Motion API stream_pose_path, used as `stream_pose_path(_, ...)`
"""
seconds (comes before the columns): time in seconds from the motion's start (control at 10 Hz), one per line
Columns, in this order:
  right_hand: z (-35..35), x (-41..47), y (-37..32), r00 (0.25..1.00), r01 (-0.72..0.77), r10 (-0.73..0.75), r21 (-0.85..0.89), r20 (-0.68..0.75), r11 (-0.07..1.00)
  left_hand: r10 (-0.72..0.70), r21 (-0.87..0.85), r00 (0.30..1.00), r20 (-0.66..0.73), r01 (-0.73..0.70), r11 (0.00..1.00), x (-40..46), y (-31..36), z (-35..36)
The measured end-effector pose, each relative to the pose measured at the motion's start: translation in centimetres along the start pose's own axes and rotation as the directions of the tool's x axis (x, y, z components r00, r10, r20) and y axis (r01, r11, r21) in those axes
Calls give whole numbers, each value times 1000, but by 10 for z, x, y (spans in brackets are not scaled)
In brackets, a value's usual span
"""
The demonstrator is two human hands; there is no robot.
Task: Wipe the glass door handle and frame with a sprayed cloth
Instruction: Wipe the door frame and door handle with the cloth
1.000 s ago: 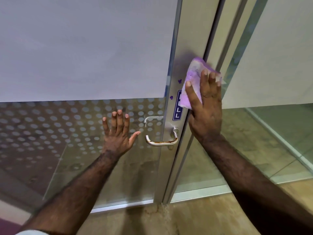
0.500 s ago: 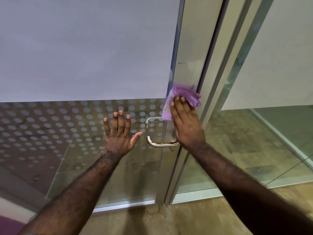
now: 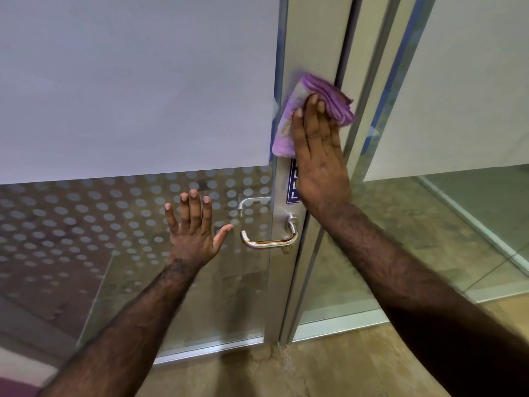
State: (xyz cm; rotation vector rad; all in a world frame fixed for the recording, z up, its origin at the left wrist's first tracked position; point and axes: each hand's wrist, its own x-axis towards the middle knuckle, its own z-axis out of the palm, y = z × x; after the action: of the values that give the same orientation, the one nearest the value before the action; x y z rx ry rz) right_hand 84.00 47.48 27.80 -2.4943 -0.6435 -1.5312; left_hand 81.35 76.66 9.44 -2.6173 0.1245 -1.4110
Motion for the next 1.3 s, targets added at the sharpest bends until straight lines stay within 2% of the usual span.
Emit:
stream_pose_path(0.3,10,-97,-13,976,-16,-14,140,216,990,2,14,1000,11,-2,1000,0,1,-1)
stream_pose_path(0.5,10,-104,-5,975,33,-63,144,211,989,3,6,1000,16,-3,1000,1,1,-4)
stream_pose_path(0.7,-12,-45,-4,994,-10,-6,138,111,990,1,5,999,34,-1,1000,2,2,-8)
stream_pose_path(0.8,-25,9,-2,999,-51,50,197,12,979,3,4,999,54,-3,1000,3,1,-8)
stream_pose_path(0.9,-29,27,3,999,-33,35,212,-2,977,0,-1,999,49,0,1000,3,1,-8)
stream_pose_path(1.1,-14,-26,8,998,27,-37,171,51,985,4,19,1000,20,-5,1000,2,2,-8)
stream_pose_path(1.3,8,-98,-7,987,15,-40,162,158,987,7,18,1000,15,-7,1000,2,2,-8)
